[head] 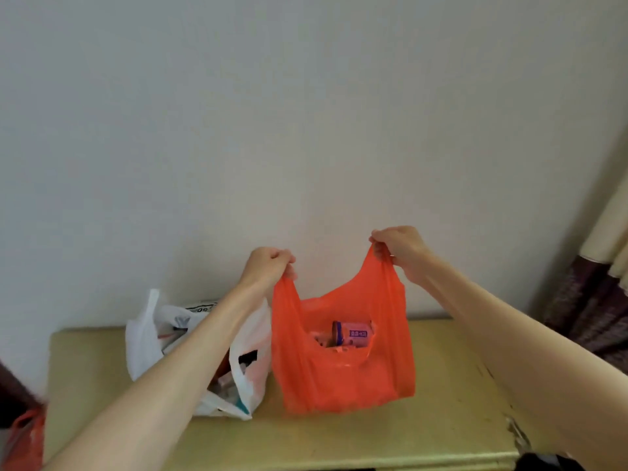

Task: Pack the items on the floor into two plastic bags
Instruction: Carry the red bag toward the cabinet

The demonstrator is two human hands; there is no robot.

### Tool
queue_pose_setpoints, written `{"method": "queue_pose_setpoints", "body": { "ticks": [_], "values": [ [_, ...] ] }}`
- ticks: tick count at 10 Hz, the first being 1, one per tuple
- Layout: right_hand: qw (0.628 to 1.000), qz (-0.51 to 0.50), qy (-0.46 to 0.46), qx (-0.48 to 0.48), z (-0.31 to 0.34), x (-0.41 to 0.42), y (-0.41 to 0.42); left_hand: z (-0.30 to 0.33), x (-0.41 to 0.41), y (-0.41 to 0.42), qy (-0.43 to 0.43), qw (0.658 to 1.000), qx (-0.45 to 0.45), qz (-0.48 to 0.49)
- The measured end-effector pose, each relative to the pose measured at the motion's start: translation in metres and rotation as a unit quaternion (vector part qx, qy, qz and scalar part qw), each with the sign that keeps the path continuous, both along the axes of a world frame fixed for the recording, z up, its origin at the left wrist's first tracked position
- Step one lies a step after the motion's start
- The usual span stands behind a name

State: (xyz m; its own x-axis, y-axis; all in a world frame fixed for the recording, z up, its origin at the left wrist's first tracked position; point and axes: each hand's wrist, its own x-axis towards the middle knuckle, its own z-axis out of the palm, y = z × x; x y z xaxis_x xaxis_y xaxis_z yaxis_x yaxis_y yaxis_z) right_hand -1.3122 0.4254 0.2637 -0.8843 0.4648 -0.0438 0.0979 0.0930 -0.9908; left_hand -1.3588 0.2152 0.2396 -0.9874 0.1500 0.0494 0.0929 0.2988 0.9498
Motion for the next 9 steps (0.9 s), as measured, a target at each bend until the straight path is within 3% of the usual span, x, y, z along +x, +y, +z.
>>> {"method": "queue_pose_setpoints", "body": {
  "ticks": [2,4,7,9],
  "values": [
    [0.997,-0.056,-0.055,0.015,-0.034,-0.082,0.019,-0.031,-0.091,0.015,-0.045,0.998,0.027,-0.034],
    [0.993,-0.090,-0.056,0.044,-0.063,-0.130,0.035,-0.048,-0.151,0.026,-0.029,0.997,-0.019,-0.075],
    [0.990,-0.046,-0.119,0.066,-0.113,-0.154,0.051,-0.097,-0.182,0.013,-0.060,0.996,-0.067,-0.030],
    [0.984,-0.007,-0.152,0.092,-0.116,-0.166,0.054,-0.093,-0.194,0.006,-0.070,0.986,-0.129,-0.079]
  ]
}}
